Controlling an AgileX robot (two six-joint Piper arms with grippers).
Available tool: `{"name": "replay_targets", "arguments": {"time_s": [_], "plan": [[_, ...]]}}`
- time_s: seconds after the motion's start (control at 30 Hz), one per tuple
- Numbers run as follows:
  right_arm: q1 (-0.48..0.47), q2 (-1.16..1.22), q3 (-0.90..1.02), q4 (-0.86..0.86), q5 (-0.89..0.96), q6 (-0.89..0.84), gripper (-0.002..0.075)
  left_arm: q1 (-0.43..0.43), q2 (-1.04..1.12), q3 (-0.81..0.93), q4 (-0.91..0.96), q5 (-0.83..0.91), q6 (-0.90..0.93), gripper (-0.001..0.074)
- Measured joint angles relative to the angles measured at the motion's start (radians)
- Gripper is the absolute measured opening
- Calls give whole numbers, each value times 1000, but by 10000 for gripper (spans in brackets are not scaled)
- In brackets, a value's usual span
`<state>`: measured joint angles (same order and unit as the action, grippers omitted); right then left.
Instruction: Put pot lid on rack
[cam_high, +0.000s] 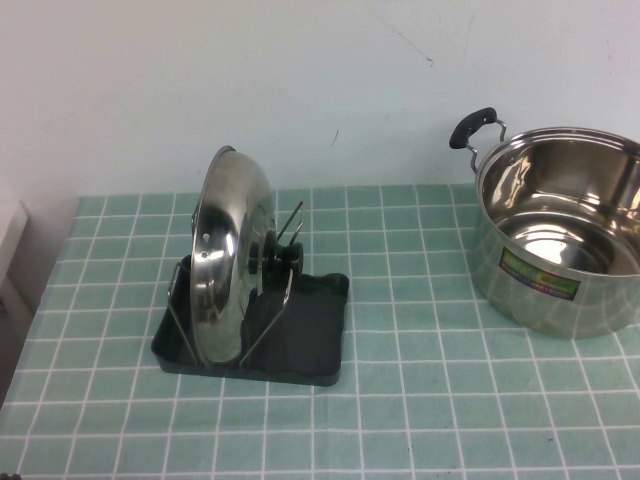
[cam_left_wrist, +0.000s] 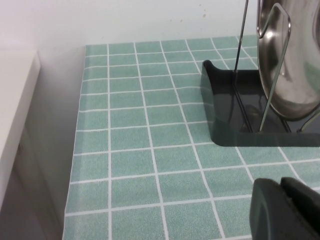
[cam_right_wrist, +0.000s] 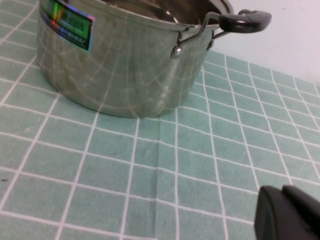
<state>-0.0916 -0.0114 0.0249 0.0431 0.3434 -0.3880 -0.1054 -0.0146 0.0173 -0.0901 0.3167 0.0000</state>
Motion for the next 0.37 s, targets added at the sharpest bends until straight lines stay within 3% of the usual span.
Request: {"name": "replay_targets", "arguments": {"time_s": [0.37], "plan": [[0, 0, -1, 19, 6, 26, -1, 0, 0, 0, 0, 0, 0, -2]]}}
